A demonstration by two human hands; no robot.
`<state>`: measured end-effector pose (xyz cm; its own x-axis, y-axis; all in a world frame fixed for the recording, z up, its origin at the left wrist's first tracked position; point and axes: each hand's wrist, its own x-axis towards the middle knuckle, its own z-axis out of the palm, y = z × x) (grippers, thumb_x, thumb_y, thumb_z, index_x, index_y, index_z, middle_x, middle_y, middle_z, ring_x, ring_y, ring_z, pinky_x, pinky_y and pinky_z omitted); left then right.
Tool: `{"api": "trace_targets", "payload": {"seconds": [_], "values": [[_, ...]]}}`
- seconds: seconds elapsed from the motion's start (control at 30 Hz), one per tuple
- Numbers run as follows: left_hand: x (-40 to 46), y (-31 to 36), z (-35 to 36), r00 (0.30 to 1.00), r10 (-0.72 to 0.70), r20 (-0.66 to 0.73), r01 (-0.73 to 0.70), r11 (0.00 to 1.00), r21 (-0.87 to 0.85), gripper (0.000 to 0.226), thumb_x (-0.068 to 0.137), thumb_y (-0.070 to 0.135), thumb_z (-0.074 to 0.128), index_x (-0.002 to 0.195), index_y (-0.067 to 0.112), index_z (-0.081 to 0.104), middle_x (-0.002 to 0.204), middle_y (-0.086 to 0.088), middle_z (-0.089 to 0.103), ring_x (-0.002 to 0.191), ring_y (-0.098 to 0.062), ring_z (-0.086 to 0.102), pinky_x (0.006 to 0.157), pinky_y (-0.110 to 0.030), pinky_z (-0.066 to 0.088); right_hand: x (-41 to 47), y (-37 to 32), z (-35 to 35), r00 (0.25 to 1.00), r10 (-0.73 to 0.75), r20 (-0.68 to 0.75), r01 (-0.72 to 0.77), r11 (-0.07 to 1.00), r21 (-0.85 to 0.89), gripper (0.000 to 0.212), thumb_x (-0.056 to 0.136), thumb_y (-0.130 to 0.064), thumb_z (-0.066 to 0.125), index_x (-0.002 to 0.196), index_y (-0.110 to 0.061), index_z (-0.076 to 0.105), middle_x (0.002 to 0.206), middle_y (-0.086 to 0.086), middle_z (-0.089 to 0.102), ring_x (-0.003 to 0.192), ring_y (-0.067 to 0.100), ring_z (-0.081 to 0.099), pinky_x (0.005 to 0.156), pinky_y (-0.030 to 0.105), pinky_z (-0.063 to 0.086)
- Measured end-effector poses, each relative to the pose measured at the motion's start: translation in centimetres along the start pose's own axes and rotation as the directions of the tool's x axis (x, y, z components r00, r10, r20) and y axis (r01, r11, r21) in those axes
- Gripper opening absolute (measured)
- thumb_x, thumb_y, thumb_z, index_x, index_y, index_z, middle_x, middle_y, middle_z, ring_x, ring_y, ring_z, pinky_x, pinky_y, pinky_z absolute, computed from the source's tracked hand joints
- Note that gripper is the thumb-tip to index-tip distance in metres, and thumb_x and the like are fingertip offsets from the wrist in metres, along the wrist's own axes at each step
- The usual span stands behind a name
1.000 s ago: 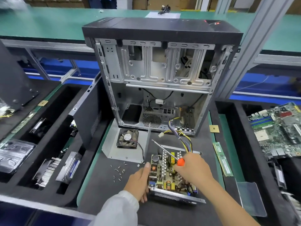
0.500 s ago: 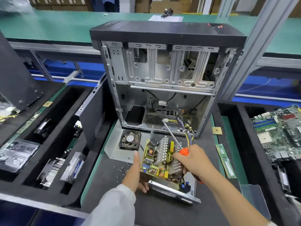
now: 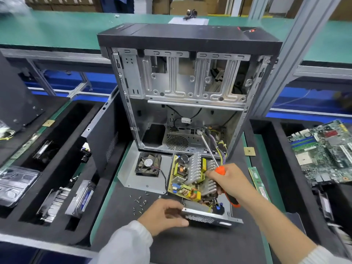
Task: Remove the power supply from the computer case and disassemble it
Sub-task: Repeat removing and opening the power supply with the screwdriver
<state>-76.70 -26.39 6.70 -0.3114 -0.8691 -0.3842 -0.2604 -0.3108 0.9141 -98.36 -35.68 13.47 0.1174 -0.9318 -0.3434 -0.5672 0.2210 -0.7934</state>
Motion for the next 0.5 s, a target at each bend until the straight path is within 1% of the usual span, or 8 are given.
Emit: {"api": "trace_targets", "payload": {"seconds": [0.07, 0.1, 0.17, 0.3, 0.37, 0.4, 0.43, 0.5], "values": [[0.6, 0.4, 0.2, 0.997, 0.059, -0.042, -0.052, 0.986, 0.155, 0.011, 0.08, 0.018, 0.081, 0.079, 0.025, 0.072, 0.077, 0.002, 0.067, 0.076, -0.008, 0.06, 0.08, -0.026, 0.048, 0.1, 0.1, 1.5, 0.995, -0.008, -0.099, 0.007, 1.0, -0.002, 0.038, 0.083, -0.026, 0.066, 0.052, -0.012, 0.049, 0.037, 0.002, 0.049, 0.033, 0.012, 0.049, 0.043, 0.019, 0.04], [0.8, 0.7, 0.2, 0.996, 0.074, -0.049, -0.065, 0.983, 0.171, 0.006, 0.082, 0.019, 0.078, 0.077, 0.022, 0.075, 0.076, 0.003, 0.069, 0.074, -0.007, 0.06, 0.078, -0.023, 0.048, 0.1, 0.0, 2.2, 0.989, -0.018, -0.144, 0.017, 1.0, -0.005, 0.037, 0.083, -0.027, 0.065, 0.053, -0.012, 0.049, 0.037, 0.002, 0.049, 0.032, 0.01, 0.05, 0.041, 0.018, 0.039], [1.1, 1.0, 0.2, 0.995, 0.085, -0.054, -0.076, 0.986, 0.148, 0.009, 0.086, 0.019, 0.075, 0.079, 0.013, 0.078, 0.076, 0.005, 0.071, 0.072, -0.005, 0.062, 0.076, -0.018, 0.049, 0.1, -0.3, 3.1, 0.98, -0.043, -0.194, 0.043, 0.999, -0.002, 0.035, 0.084, -0.027, 0.063, 0.055, -0.012, 0.05, 0.041, 0.004, 0.049, 0.032, 0.009, 0.051, 0.039, 0.019, 0.038], [1.0, 0.9, 0.5, 0.996, 0.06, -0.062, -0.053, 0.991, 0.12, 0.011, 0.084, 0.022, 0.076, 0.073, 0.025, 0.076, 0.069, 0.013, 0.071, 0.067, 0.002, 0.061, 0.07, -0.01, 0.044, 0.4, -1.0, 3.9, 0.967, -0.114, -0.228, 0.099, 0.992, -0.076, 0.042, 0.084, -0.033, 0.062, 0.052, -0.015, 0.042, 0.046, 0.005, 0.044, 0.044, 0.021, 0.049, 0.049, 0.03, 0.041], [1.0, 0.6, 0.8, 0.993, 0.058, -0.107, -0.049, 0.996, 0.08, 0.01, 0.084, 0.022, 0.077, 0.074, 0.025, 0.077, 0.073, 0.006, 0.075, 0.073, -0.003, 0.065, 0.076, -0.018, 0.05, 0.4, -1.4, 4.1, 0.964, -0.174, -0.2, 0.147, 0.979, -0.14, 0.044, 0.084, -0.033, 0.062, 0.051, -0.016, 0.039, 0.046, 0.004, 0.043, 0.049, 0.029, 0.052, 0.052, 0.034, 0.045], [0.9, 0.4, 0.9, 0.99, 0.058, -0.129, -0.052, 0.997, 0.056, 0.011, 0.084, 0.022, 0.076, 0.074, 0.025, 0.077, 0.075, 0.001, 0.076, 0.075, -0.007, 0.068, 0.079, -0.023, 0.054, 0.5, -1.5, 4.1, 0.965, -0.201, -0.169, 0.172, 0.97, -0.172, 0.043, 0.084, -0.032, 0.062, 0.051, -0.015, 0.039, 0.046, 0.004, 0.042, 0.049, 0.029, 0.05, 0.053, 0.035, 0.046], [0.9, 0.3, 1.0, 0.987, 0.06, -0.152, -0.056, 0.998, 0.032, 0.013, 0.084, 0.022, 0.077, 0.072, 0.026, 0.078, 0.075, -0.002, 0.076, 0.076, -0.011, 0.069, 0.08, -0.026, 0.055, 0.6, -1.7, 3.8, 0.965, -0.222, -0.139, 0.19, 0.959, -0.212, 0.042, 0.084, -0.03, 0.061, 0.051, -0.015, 0.039, 0.046, 0.003, 0.042, 0.047, 0.026, 0.046, 0.054, 0.035, 0.047], [0.9, 0.1, 1.2, 0.978, 0.06, -0.199, -0.06, 0.998, 0.008, 0.015, 0.083, 0.025, 0.077, 0.069, 0.028, 0.078, 0.072, -0.003, 0.075, 0.072, -0.012, 0.07, 0.076, -0.025, 0.055, 0.9, -1.8, 2.9, 0.967, -0.238, -0.09, 0.203, 0.935, -0.292, 0.042, 0.084, -0.03, 0.061, 0.051, -0.017, 0.037, 0.046, 0.001, 0.04, 0.047, 0.019, 0.042, 0.054, 0.033, 0.045]]}}
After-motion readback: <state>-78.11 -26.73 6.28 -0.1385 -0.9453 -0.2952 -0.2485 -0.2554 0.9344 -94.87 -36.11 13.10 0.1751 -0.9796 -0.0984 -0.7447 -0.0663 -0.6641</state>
